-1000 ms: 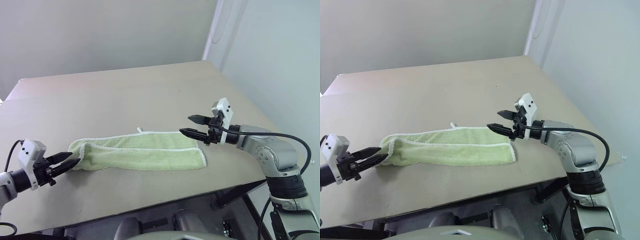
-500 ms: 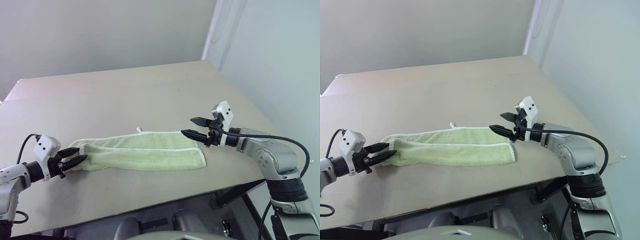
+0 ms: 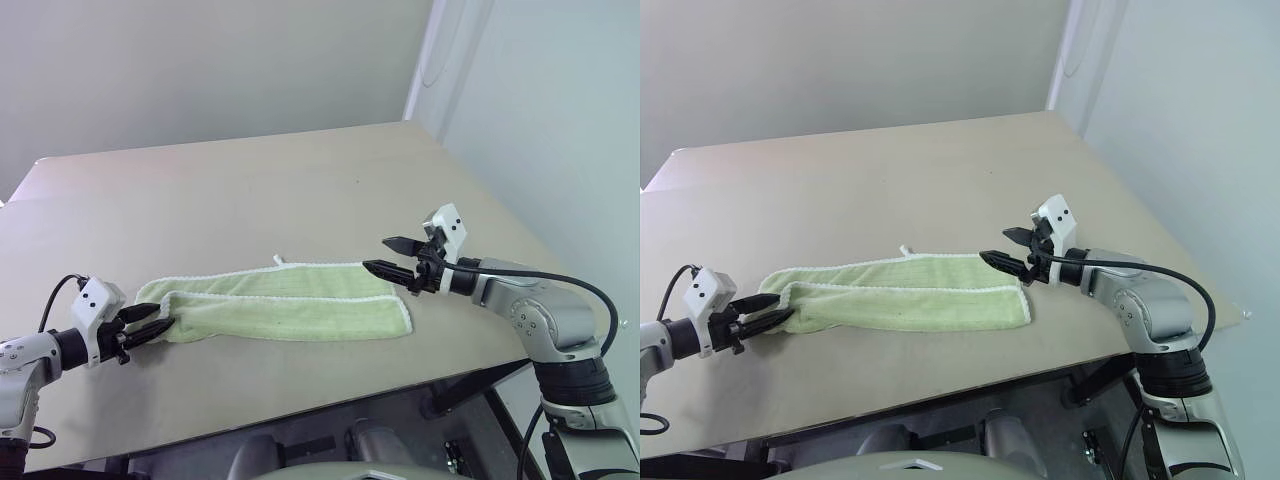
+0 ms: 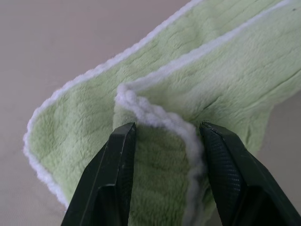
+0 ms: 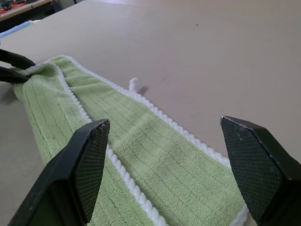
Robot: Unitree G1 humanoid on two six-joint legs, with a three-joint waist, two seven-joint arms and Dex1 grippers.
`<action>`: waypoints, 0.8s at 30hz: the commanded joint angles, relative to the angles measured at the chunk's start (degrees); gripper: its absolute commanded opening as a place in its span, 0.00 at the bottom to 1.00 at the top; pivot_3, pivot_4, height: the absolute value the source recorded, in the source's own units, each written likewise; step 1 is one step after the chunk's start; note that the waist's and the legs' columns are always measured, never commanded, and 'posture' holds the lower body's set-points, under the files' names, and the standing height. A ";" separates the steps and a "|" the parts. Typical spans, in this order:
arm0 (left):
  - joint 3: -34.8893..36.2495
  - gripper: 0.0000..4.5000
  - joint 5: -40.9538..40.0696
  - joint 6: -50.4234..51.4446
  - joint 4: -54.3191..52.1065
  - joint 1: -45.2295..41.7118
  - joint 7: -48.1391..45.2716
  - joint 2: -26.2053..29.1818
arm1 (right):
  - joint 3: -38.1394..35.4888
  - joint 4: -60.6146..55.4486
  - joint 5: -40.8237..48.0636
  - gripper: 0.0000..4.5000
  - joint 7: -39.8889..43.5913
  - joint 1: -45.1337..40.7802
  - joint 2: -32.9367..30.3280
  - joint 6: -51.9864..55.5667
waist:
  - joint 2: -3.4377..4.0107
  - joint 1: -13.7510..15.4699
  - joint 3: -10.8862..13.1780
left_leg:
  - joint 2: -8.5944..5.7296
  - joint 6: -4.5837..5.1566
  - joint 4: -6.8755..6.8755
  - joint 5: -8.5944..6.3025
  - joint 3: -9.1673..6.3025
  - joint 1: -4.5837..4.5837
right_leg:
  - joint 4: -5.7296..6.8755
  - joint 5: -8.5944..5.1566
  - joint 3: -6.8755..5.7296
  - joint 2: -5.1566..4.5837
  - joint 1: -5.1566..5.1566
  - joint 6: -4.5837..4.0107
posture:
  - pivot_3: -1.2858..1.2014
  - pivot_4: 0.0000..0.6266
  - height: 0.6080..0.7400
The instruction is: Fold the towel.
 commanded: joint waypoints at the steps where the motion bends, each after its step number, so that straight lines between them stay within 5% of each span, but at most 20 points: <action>1: 0.32 0.47 0.23 -1.68 0.34 -0.54 -0.78 1.19 | -0.91 -1.65 0.28 0.88 -0.40 -0.79 0.51 -0.78 | 0.00 0.01 0.00 | 0.00 0.00 0.00 0.00 0.00 0.00 | 0.00 0.00 0.00 0.00 0.00 0.00 | 0.52 0.00 1.00; 8: 0.52 0.00 0.11 -3.82 4.94 -2.06 -2.21 0.52 | -0.70 -1.37 -0.09 0.88 -0.74 -0.92 0.76 -1.16 | 0.01 0.01 0.00 | 0.00 0.00 0.00 0.00 0.00 0.01 | 0.00 0.00 0.00 0.00 0.00 0.00 | 0.52 0.00 1.00; 24: 4.07 0.00 -3.01 -3.70 12.56 -6.18 -3.51 1.38 | 0.72 0.46 2.03 0.88 2.10 2.84 -4.79 11.37 | -0.02 -0.05 -0.02 | 0.01 0.00 0.01 0.00 -0.01 0.02 | 0.01 0.00 0.00 0.00 0.01 0.00 | 0.52 0.00 1.00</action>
